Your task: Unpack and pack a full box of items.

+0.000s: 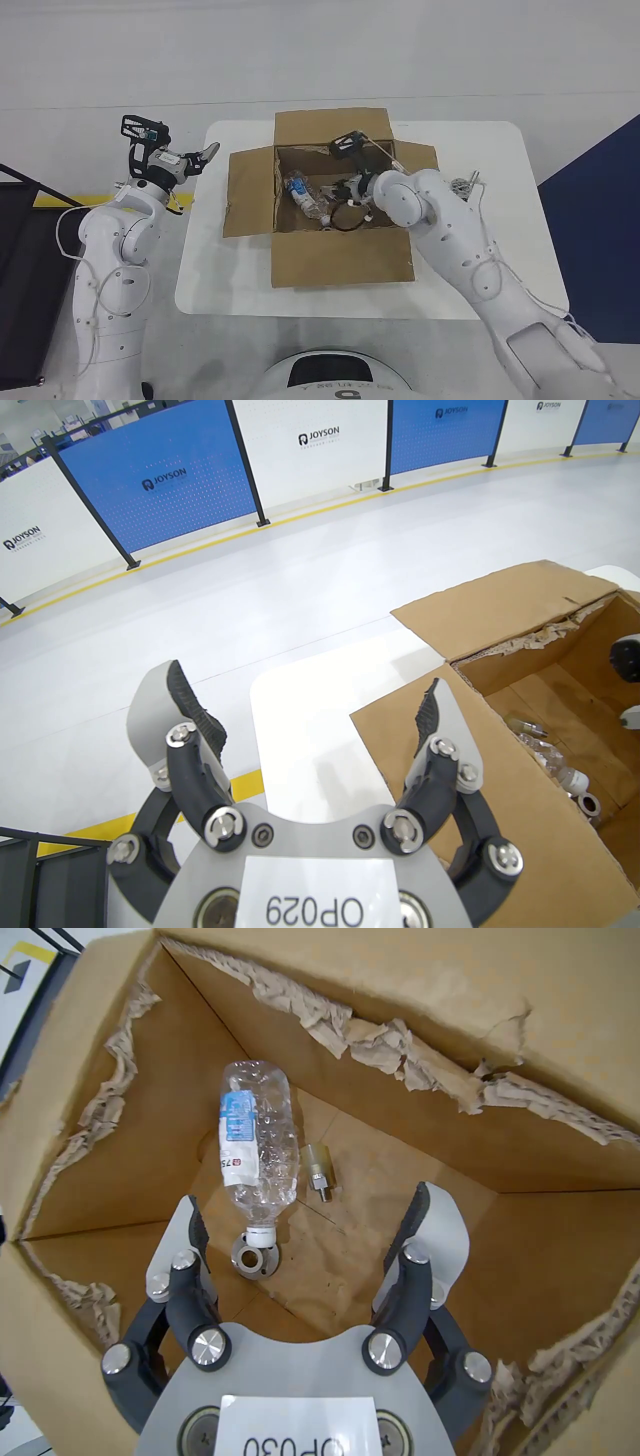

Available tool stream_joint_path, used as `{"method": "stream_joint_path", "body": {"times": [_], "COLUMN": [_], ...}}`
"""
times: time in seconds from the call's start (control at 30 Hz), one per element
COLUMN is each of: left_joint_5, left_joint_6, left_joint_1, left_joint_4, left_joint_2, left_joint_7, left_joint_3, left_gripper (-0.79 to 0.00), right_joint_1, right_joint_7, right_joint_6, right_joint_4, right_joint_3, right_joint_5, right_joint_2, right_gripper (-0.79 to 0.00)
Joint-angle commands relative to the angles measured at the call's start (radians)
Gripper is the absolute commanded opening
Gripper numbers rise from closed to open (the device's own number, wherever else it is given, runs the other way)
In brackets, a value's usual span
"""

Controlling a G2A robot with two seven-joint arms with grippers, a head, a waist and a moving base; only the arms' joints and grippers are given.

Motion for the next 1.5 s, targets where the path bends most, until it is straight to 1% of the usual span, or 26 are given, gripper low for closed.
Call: {"method": "stream_joint_path", "body": {"times": [0.0, 0.03, 0.1, 0.13, 0.17, 0.2, 0.23, 0.4, 0.5, 0.77, 1.07, 1.2, 1.27, 1.3, 1.37, 1.4, 1.47], "left_joint_5": [0.000, 0.000, 0.000, 0.000, 0.000, 0.000, 0.000, 0.000, 0.000, 0.000, 0.000, 0.000, 0.000, 0.000, 0.000, 0.000, 0.000], "left_joint_6": [0.000, 0.000, 0.000, 0.000, 0.000, 0.000, 0.000, 0.000, 0.000, 0.000, 0.000, 0.000, 0.000, 0.000, 0.000, 0.000, 0.000], "left_joint_1": [0.000, 0.000, 0.000, 0.000, 0.000, 0.000, 0.000, 0.000, 0.000, 0.000, 0.000, 0.000, 0.000, 0.000, 0.000, 0.000, 0.000], "left_joint_4": [0.000, 0.000, 0.000, 0.000, 0.000, 0.000, 0.000, 0.000, 0.000, 0.000, 0.000, 0.000, 0.000, 0.000, 0.000, 0.000, 0.000], "left_joint_2": [0.000, 0.000, 0.000, 0.000, 0.000, 0.000, 0.000, 0.000, 0.000, 0.000, 0.000, 0.000, 0.000, 0.000, 0.000, 0.000, 0.000], "left_joint_7": [0.000, 0.000, 0.000, 0.000, 0.000, 0.000, 0.000, 0.000, 0.000, 0.000, 0.000, 0.000, 0.000, 0.000, 0.000, 0.000, 0.000], "left_joint_3": [0.000, 0.000, 0.000, 0.000, 0.000, 0.000, 0.000, 0.000, 0.000, 0.000, 0.000, 0.000, 0.000, 0.000, 0.000, 0.000, 0.000], "left_gripper": [0.000, 0.000, 0.000, 0.000, 0.000, 0.000, 0.000, 0.000, 0.000, 0.000, 0.000, 0.000, 0.000, 0.000, 0.000, 0.000, 0.000], "right_joint_1": [0.026, 0.039, 0.064, 0.077, 0.089, 0.100, 0.111, 0.167, 0.201, 0.245, 0.278, 0.293, 0.299, 0.303, 0.308, 0.312, 0.321], "right_joint_7": [-0.026, -0.040, -0.062, -0.068, -0.073, -0.076, -0.072, -0.051, -0.038, -0.062, -0.027, -0.032, -0.036, -0.036, -0.037, -0.039, -0.044], "right_joint_6": [-0.001, 0.010, 0.023, 0.032, 0.040, 0.047, 0.054, 0.082, 0.081, 0.045, 0.024, 0.020, 0.015, 0.011, 0.007, 0.007, 0.007], "right_joint_4": [0.063, 0.090, 0.138, 0.162, 0.185, 0.207, 0.232, 0.351, 0.411, 0.503, 0.609, 0.654, 0.674, 0.683, 0.702, 0.710, 0.725], "right_joint_3": [-0.025, -0.038, -0.067, -0.083, -0.100, -0.115, -0.131, -0.210, -0.238, -0.257, -0.295, -0.307, -0.310, -0.313, -0.316, -0.317, -0.312], "right_joint_5": [0.005, 0.004, 0.004, -0.005, -0.017, -0.023, -0.027, -0.043, -0.032, 0.017, 0.032, 0.041, 0.045, 0.045, 0.046, 0.043, 0.040], "right_joint_2": [-0.012, -0.019, -0.033, -0.040, -0.047, -0.055, -0.062, -0.106, -0.131, -0.172, -0.217, -0.238, -0.247, -0.252, -0.259, -0.263, -0.265], "right_gripper": [-0.182, -0.160, -0.200, -0.249, -0.351, -0.403, -0.422, -0.422, -0.419, -0.428, -0.462, -0.477, -0.526, -0.579, -0.770, -0.785, -0.785]}}
